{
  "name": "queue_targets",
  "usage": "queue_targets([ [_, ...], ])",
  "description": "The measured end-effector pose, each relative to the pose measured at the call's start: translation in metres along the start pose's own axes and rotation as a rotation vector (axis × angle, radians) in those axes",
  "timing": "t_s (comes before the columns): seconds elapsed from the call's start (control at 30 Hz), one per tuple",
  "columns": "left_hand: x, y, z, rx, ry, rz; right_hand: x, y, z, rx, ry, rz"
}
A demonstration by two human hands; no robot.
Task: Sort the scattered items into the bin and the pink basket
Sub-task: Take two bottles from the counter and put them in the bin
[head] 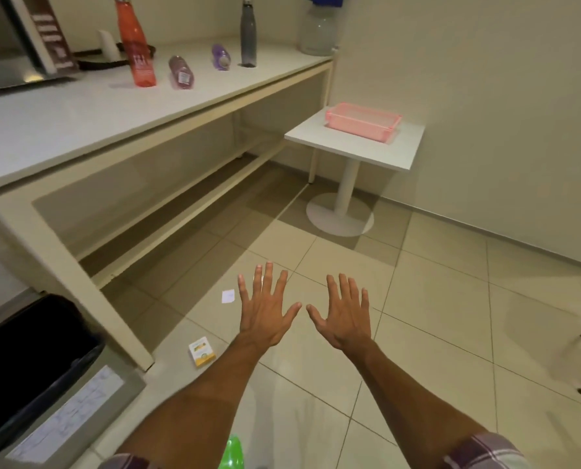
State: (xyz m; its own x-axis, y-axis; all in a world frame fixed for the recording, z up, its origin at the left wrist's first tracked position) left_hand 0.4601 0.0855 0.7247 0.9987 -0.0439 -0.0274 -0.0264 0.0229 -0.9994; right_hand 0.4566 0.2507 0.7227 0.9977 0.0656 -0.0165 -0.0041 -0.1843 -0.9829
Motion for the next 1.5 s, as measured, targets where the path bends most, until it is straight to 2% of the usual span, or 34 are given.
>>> queue_targets([
  [0.33, -0.171, 0.018, 0.019, 0.002, 0.018, 0.009, -0.165, -0.006, 0.042, 0.008, 0.008, 0.047],
  [0.83, -0.448, -0.020, -0.005, -0.010, -0.039, 0.083, -0.458, -0.034, 0.039, -0.005, -0.063, 0.080],
  [1.2, -0.650, -0.040, -0.023, 0.036, -0.216, 0.130, -0.687, -0.053, 0.037, -0.036, -0.271, 0.058],
  [1.5, -0.780, -0.096, -0.095, -0.001, -0.375, 0.239, -0.864, -0.091, -0.005, -0.106, -0.346, 0.102],
])
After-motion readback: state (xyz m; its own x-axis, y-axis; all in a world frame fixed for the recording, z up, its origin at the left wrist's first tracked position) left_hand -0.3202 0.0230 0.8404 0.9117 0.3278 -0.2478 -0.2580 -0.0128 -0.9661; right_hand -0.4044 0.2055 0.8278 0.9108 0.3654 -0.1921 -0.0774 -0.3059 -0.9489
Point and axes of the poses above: each hand's wrist, its own x-axis away from the middle knuckle, its own y-axis out of the palm, z = x × y, the point moved 9 cm from there along -x, towards the middle knuckle, and after that the axes turned 1 degree about y, right-handed, at the moved point
